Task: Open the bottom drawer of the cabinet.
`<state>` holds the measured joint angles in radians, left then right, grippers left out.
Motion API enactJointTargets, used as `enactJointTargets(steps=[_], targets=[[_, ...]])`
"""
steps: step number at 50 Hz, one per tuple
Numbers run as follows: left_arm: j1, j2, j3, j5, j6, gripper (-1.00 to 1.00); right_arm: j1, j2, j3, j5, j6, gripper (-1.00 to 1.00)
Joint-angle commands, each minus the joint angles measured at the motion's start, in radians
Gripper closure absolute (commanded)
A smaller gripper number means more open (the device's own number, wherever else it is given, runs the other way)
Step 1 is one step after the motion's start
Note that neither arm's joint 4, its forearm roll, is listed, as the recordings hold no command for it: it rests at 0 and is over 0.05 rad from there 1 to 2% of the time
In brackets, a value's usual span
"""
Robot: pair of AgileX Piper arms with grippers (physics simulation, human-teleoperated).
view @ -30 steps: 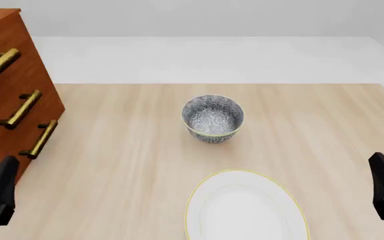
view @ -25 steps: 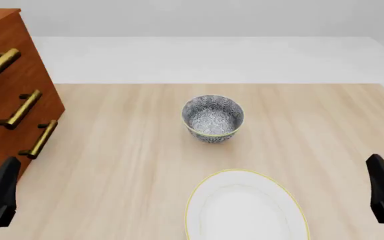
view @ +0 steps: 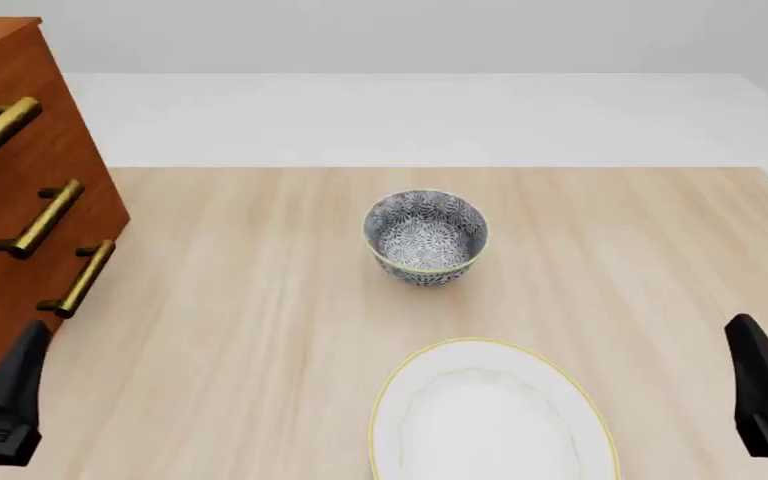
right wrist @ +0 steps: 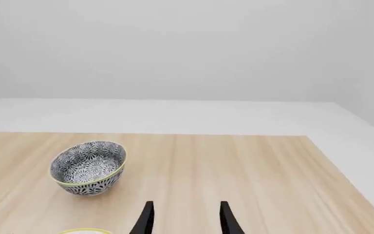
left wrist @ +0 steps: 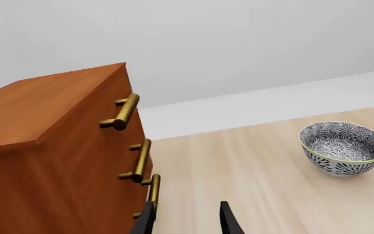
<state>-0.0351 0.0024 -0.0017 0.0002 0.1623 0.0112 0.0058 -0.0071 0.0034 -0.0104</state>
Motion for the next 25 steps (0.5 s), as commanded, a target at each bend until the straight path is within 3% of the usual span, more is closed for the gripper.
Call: enactJointTargets(steps=[1, 12, 21, 25], targets=[[-0.033, 0.013, 0.001, 0.019, 0.225, -1.0, 0.008, -0.004, -0.001, 0.0, -0.004, -1.0], [-0.079, 0.211, 0.001, -0.103, 0.44, -1.0, 0.008, -0.005, -0.003, -0.002, -0.002, -1.0], [-0.066, 0.345, 0.002, -0.183, 0.605, -1.0, 0.008, -0.005, -0.008, -0.001, 0.001, -1.0], [-0.063, 0.436, 0.002, -0.248, 0.643, -1.0, 0.008, -0.005, -0.012, 0.002, 0.002, -1.0]])
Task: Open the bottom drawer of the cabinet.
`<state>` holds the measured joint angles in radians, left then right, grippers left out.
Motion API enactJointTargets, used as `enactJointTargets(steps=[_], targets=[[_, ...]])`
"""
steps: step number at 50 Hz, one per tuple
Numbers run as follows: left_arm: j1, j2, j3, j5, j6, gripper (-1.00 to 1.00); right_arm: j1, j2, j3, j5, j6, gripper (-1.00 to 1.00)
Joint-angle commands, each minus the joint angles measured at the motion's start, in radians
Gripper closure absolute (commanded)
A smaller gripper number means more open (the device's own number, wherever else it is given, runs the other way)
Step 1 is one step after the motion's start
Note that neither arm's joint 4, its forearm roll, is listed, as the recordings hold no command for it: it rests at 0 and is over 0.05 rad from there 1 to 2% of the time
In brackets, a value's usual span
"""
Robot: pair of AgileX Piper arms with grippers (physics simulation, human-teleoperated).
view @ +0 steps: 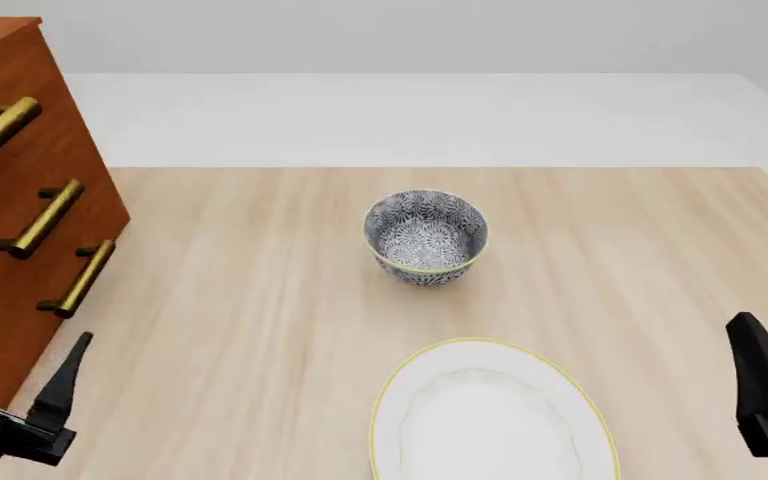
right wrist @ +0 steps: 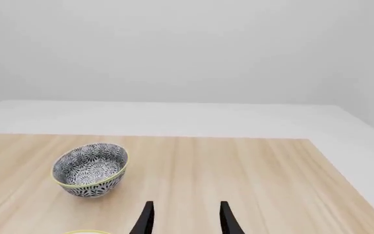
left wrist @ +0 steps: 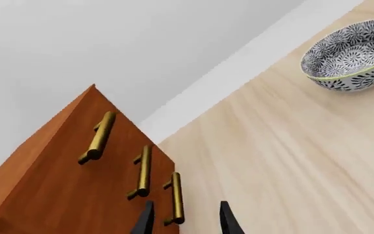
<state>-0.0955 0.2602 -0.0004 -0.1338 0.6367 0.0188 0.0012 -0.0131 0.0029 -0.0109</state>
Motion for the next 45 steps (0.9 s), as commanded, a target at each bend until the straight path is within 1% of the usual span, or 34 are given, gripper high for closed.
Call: enactJointTargets(steps=[1, 5, 6, 7, 9, 11, 13, 14, 15, 16, 18, 22, 24, 36, 45], targets=[[-0.005, 0.209, 0.0, -0.137, 0.184, -1.0, 0.0, -0.001, -0.007, 0.003, 0.003, -1.0], [-0.001, 0.336, 0.0, -0.239, 0.236, -1.0, 0.0, -0.001, -0.003, -0.001, 0.005, -1.0], [0.003, 0.358, 0.0, -0.261, 0.243, -1.0, 0.0, -0.001, -0.005, 0.0, 0.005, -1.0], [0.004, 0.411, 0.0, -0.3, 0.256, -1.0, 0.0, -0.001, -0.003, -0.002, 0.005, -1.0], [0.003, 0.454, 0.0, -0.337, 0.265, -1.0, 0.0, -0.001, -0.001, -0.005, 0.006, -1.0], [0.007, 0.536, 0.0, -0.406, 0.306, -1.0, -0.001, -0.001, -0.005, -0.001, 0.008, -1.0], [0.011, 0.576, 0.0, -0.439, 0.306, -1.0, -0.002, -0.001, -0.002, -0.004, 0.01, -1.0], [0.014, 0.609, 0.0, -0.466, 0.317, -1.0, -0.002, -0.001, -0.003, -0.004, 0.01, -1.0], [0.016, 0.642, 0.0, -0.497, 0.329, -1.0, -0.002, -0.001, -0.002, -0.004, 0.011, -1.0], [0.021, 0.756, 0.0, -0.588, 0.367, -1.0, -0.003, -0.001, -0.006, -0.001, 0.013, -1.0], [0.022, 0.83, 0.0, -0.659, 0.377, -1.0, -0.003, -0.001, -0.008, 0.001, 0.013, -1.0], [0.025, 0.951, 0.0, -0.767, 0.389, -1.0, -0.004, 0.001, -0.012, 0.003, 0.014, -1.0], [0.028, 1.032, 0.0, -0.838, 0.406, -1.0, -0.004, 0.001, -0.013, 0.004, 0.014, -1.0], [0.047, 1.281, 0.0, -1.051, 0.443, -1.0, -0.005, -0.001, -0.011, 0.005, 0.018, -1.0], [0.066, 1.328, 0.0, -1.083, 0.461, -1.0, -0.006, -0.001, -0.009, 0.004, 0.022, -1.0]])
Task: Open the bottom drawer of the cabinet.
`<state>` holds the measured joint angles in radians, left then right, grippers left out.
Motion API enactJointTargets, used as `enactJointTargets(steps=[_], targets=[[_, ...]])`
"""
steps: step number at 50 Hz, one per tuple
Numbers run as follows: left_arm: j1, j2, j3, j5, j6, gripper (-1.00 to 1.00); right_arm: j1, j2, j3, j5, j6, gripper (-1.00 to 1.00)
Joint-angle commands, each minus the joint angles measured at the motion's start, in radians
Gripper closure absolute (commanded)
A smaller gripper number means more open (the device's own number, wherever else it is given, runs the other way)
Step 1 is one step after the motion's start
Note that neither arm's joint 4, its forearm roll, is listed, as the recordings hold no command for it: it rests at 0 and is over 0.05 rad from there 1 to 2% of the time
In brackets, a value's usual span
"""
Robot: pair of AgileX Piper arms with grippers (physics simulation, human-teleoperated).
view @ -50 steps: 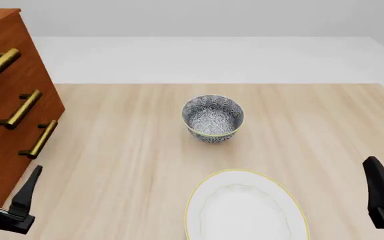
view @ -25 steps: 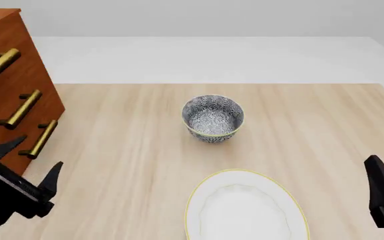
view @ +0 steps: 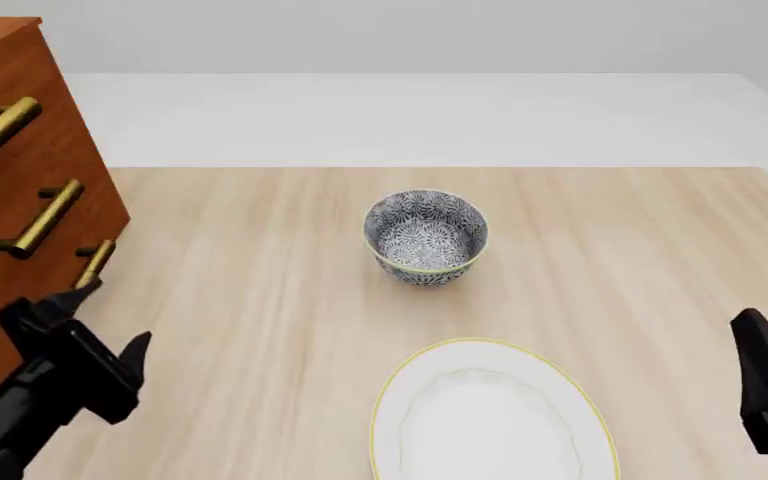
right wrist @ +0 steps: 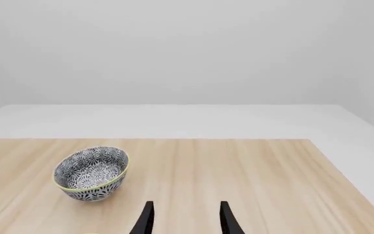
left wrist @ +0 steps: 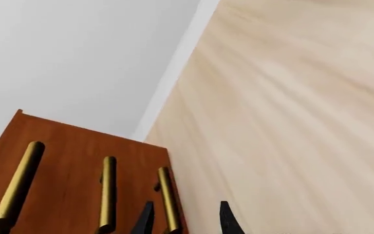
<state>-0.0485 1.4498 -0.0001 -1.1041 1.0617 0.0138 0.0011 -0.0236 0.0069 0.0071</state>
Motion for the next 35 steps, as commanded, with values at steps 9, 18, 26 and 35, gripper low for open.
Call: enactJointTargets(steps=[9, 18, 26, 35], targets=[[0.07, 0.141, 0.0, -0.116, 0.085, -1.0, 0.0, 0.0, 0.007, -0.006, 0.007, -1.0], [0.124, 0.153, -0.01, -0.116, 0.134, -1.0, 0.001, 0.0, 0.014, -0.013, 0.011, -1.0], [0.154, 0.222, -0.066, -0.116, 0.166, -1.0, 0.0, 0.0, 0.009, -0.007, 0.015, -1.0], [0.187, 0.3, -0.126, -0.116, 0.201, -1.0, -0.001, -0.001, 0.009, -0.007, 0.018, -1.0]])
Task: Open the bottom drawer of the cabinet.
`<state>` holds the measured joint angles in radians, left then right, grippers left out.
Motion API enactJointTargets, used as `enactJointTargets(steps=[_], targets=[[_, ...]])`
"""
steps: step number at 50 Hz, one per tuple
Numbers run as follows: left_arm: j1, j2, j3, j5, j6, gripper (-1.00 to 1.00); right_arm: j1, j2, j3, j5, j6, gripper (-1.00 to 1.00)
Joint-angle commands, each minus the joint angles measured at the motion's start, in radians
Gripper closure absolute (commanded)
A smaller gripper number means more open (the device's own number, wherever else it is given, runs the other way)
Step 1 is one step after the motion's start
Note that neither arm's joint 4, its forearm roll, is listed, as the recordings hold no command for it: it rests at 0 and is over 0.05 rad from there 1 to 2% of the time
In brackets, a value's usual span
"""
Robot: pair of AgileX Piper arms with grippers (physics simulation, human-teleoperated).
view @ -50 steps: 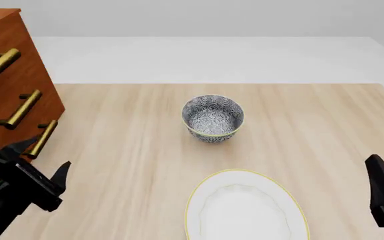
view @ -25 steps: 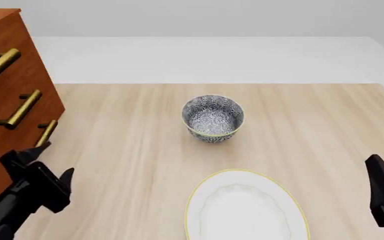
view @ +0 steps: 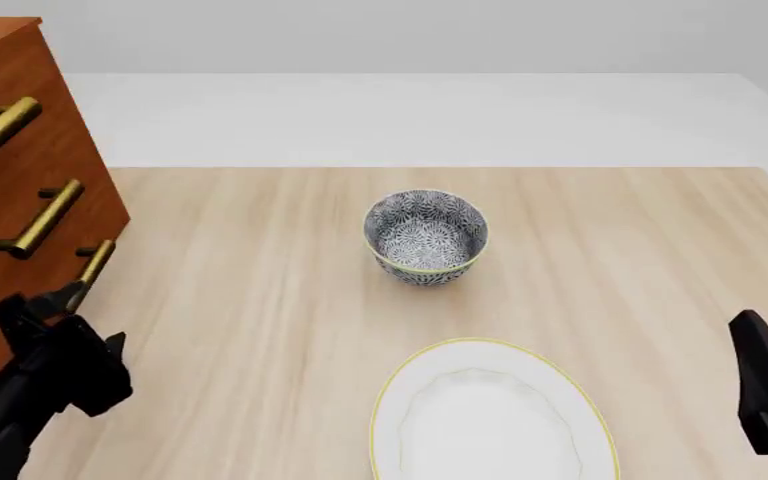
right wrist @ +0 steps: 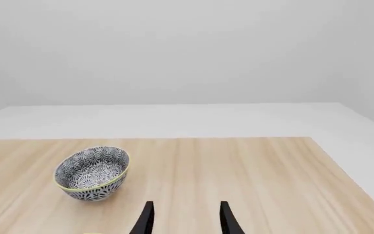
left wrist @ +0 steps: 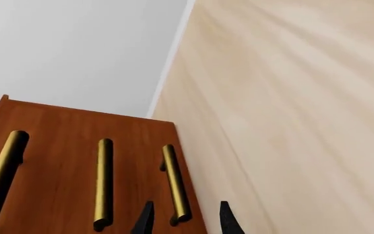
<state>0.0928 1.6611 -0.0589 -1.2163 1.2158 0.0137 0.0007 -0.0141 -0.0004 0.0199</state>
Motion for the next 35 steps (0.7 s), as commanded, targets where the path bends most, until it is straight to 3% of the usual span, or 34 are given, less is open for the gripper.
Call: enactJointTargets(steps=[1, 35], targets=[[0.047, 0.091, -0.069, -0.004, 0.047, -1.0, -0.001, 0.0, -0.001, 0.0, 0.005, -1.0], [0.115, 0.263, -0.213, -0.003, 0.118, -1.0, 0.001, 0.001, 0.008, -0.008, 0.014, -1.0]])
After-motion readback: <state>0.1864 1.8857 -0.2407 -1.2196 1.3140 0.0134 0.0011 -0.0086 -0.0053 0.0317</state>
